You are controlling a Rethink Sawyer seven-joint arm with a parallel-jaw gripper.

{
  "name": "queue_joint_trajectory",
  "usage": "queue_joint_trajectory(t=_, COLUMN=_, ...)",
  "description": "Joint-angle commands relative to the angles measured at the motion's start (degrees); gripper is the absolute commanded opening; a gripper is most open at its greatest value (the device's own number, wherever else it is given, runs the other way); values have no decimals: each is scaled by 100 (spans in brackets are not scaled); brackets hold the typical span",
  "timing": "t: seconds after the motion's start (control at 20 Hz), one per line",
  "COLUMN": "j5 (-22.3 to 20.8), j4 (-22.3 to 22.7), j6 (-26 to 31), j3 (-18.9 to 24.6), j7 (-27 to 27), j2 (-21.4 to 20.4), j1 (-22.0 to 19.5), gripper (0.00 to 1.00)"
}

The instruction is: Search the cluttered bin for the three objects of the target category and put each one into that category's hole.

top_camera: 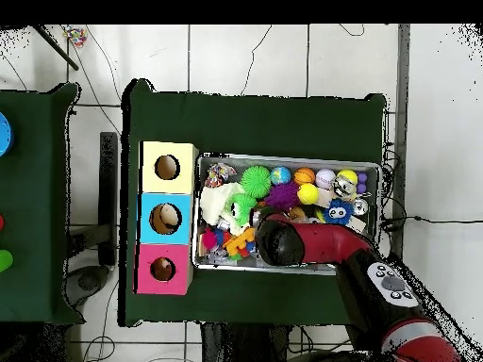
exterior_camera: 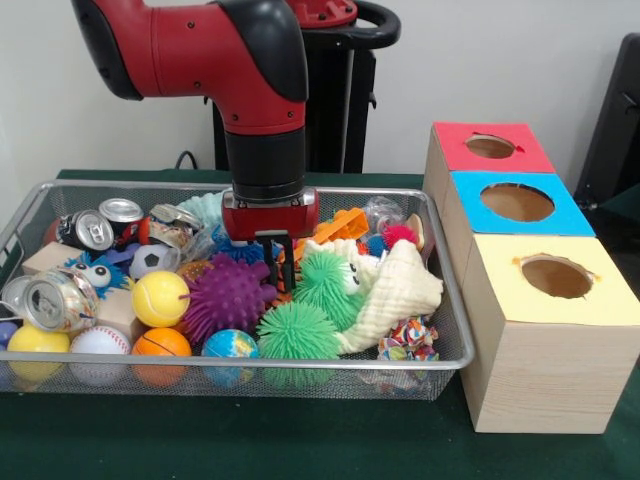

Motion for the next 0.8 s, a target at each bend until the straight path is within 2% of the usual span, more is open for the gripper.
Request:
queue_joint_trajectory(t=0.05, j5=-93, j4=150, j6=443, j3=-205, j7=296, j2=40, j1=-151, gripper=0)
queue_joint_trajectory(t=0.65, j5=-5, j4=605, j6=796, j3=-81, j7=129, j2=-721, j1=-282, gripper=0)
queue_joint_trajectory(t=0.8, j5=130, j4=901, j6=1046, j3=-10, j7=75, j2=-1171, j1=-351, gripper=0)
